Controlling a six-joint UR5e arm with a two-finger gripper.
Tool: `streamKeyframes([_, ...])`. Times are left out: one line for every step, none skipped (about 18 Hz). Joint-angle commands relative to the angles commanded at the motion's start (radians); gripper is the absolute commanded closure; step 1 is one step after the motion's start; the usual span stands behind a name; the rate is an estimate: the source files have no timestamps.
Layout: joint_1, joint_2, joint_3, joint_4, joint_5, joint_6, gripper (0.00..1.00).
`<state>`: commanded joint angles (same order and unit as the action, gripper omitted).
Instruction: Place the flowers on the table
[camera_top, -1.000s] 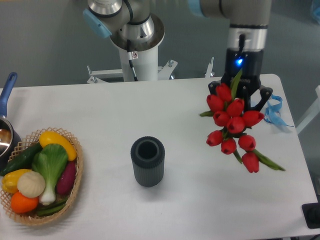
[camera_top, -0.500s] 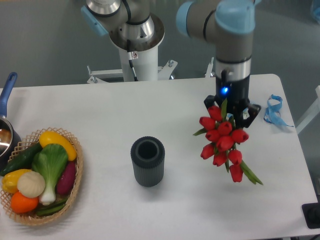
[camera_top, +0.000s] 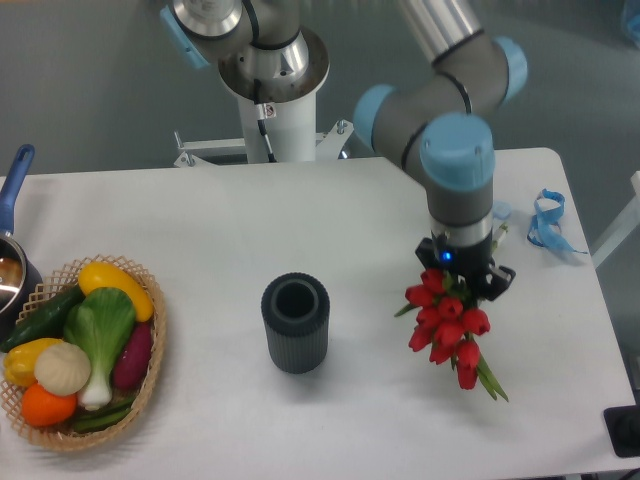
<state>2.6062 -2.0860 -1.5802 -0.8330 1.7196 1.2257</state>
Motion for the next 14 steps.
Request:
streamKeyframes([-0.003, -0.020, 0.014, 0.000, 0.002, -0.005, 0.58])
streamKeyframes([-0.008, -0.034, 0.026, 0.000, 0.000, -0.008, 0.58])
streamKeyframes([-0.014, -0.043, 0.034, 0.000, 0.002, -0.009, 0.58])
streamKeyframes([-0.015, -0.052, 0.037, 0.000, 0.002, -0.009, 0.58])
streamKeyframes([-0.017, -0.058, 0.035, 0.000, 0.002, -0.009, 0.58])
streamKeyframes([-0.023, -0.062, 0.034, 0.000, 0.002, -0.009, 0.58])
streamKeyframes([-0.026, -0.063, 0.034, 0.000, 0.002, -0.009, 0.57])
streamKeyframes([-0.028, -0.065, 0.029, 0.002, 0.000, -0.009, 0.54])
streamKeyframes([-0.028, -0.063, 0.029, 0.002, -0.002, -0.009, 0.46])
streamKeyframes([-0.028, -0.060, 0.028, 0.002, -0.003, -0.009, 0.28])
streamKeyframes([-0.028, -0.057, 0.029, 0.002, -0.005, -0.009, 0.00])
streamKeyframes([-0.029, -0.054, 0.029, 0.002, -0.005, -0.014, 0.00])
streamKeyframes([-0.029, -0.051, 0.028, 0.003, -0.006, -0.020, 0.00])
streamKeyframes([-0.031, -0.043, 0.026, 0.003, -0.009, -0.020, 0.00])
